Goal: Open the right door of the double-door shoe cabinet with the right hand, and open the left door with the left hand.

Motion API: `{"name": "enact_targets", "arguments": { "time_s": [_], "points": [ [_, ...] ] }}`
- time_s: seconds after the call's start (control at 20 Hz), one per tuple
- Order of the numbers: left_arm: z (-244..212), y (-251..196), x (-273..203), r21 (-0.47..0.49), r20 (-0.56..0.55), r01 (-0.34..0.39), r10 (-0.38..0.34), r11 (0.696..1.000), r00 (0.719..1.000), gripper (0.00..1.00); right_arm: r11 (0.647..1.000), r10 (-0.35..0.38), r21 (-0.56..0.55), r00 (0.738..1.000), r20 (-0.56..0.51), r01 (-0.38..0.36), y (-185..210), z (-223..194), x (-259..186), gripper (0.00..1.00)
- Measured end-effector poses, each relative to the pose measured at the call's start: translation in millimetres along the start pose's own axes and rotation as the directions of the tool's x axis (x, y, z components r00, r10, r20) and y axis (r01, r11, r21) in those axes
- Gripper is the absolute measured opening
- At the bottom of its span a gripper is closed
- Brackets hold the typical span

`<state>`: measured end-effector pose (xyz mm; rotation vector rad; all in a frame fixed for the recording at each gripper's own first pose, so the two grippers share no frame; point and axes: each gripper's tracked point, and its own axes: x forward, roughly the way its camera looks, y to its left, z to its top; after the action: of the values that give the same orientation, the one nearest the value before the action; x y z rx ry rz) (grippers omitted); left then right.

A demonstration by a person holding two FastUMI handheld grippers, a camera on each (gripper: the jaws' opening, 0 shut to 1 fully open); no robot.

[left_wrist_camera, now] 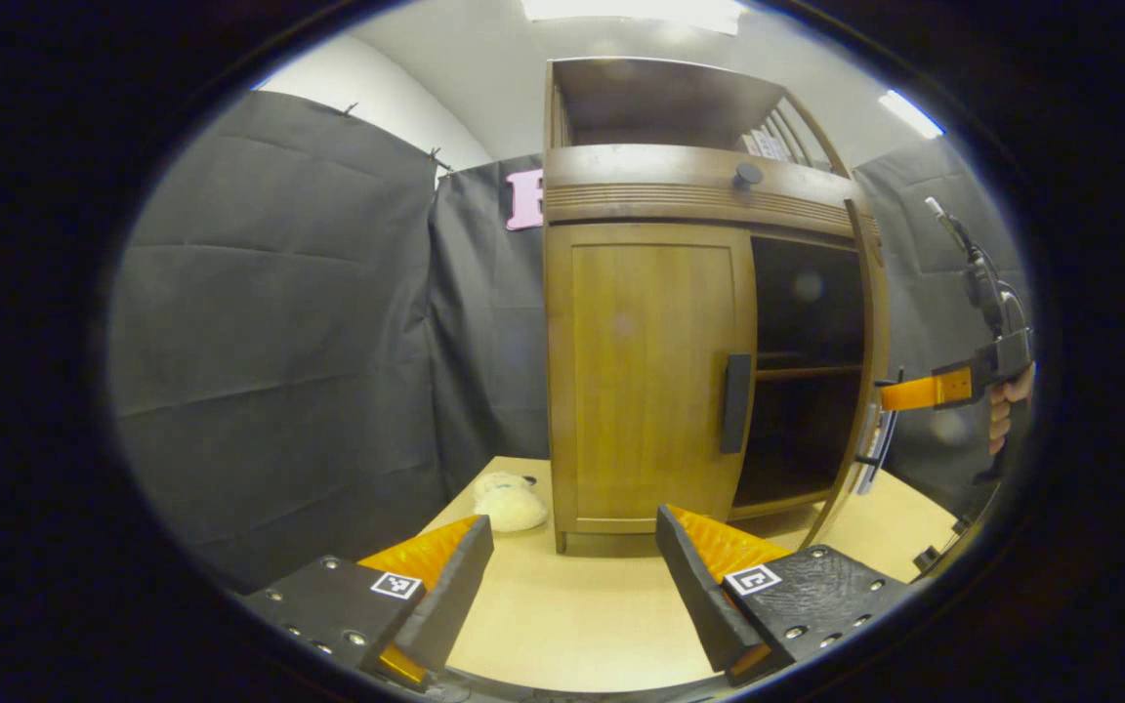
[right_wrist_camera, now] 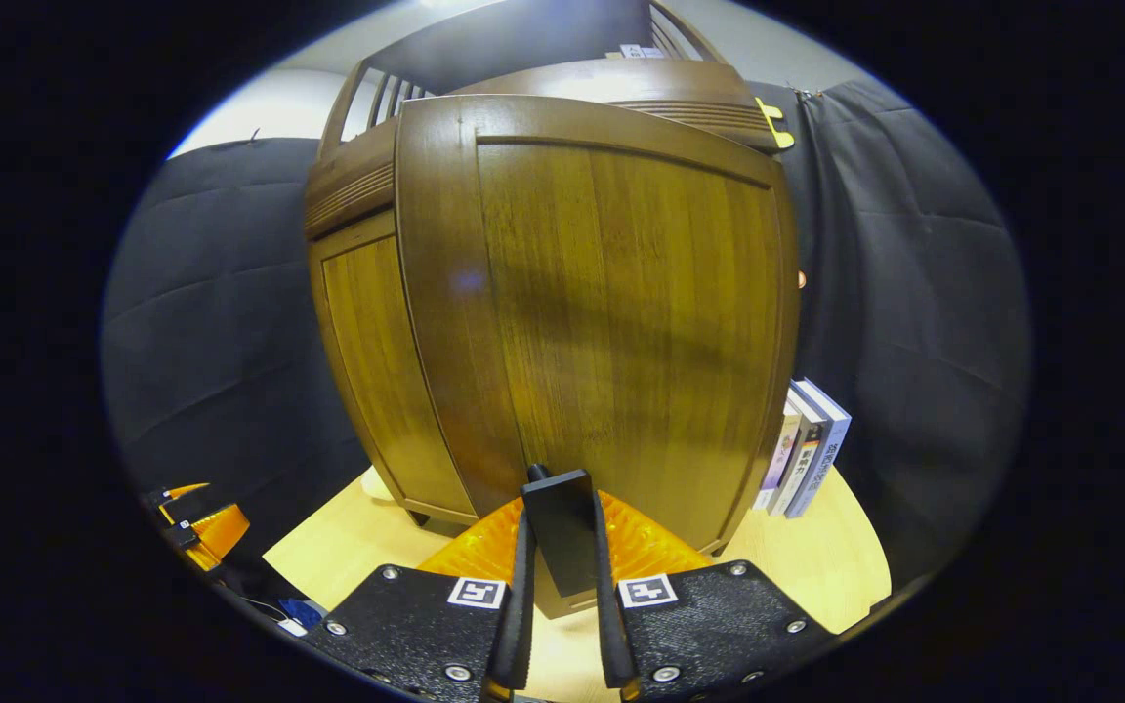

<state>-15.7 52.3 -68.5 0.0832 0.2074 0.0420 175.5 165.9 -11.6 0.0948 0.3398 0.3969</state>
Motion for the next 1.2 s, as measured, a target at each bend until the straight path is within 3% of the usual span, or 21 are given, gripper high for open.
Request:
{"name": "enact_targets", "arguments": {
  "time_s": [0.35, 0.8, 1.2],
  "points": [
    [5, -9, 13, 0.019, 0.004, 0.067, -0.068, 0.998, 0.998, 1.0, 0.999, -0.023, 0.04, 1.0, -0.004, 0.024, -5, 6, -5, 0.28],
    [9, -44, 11, 0.061, 0.004, 0.15, -0.151, 0.987, 0.989, 1.0, 0.992, -0.061, 0.115, 0.998, 0.009, 0.059, -10, 13, -14, 0.18],
    [6, -76, 19, 0.06, 0.0, 0.213, -0.213, 0.975, 0.977, 1.0, 0.992, -0.073, 0.107, 0.997, 0.017, 0.071, -18, 15, -16, 0.09]
  ]
}}
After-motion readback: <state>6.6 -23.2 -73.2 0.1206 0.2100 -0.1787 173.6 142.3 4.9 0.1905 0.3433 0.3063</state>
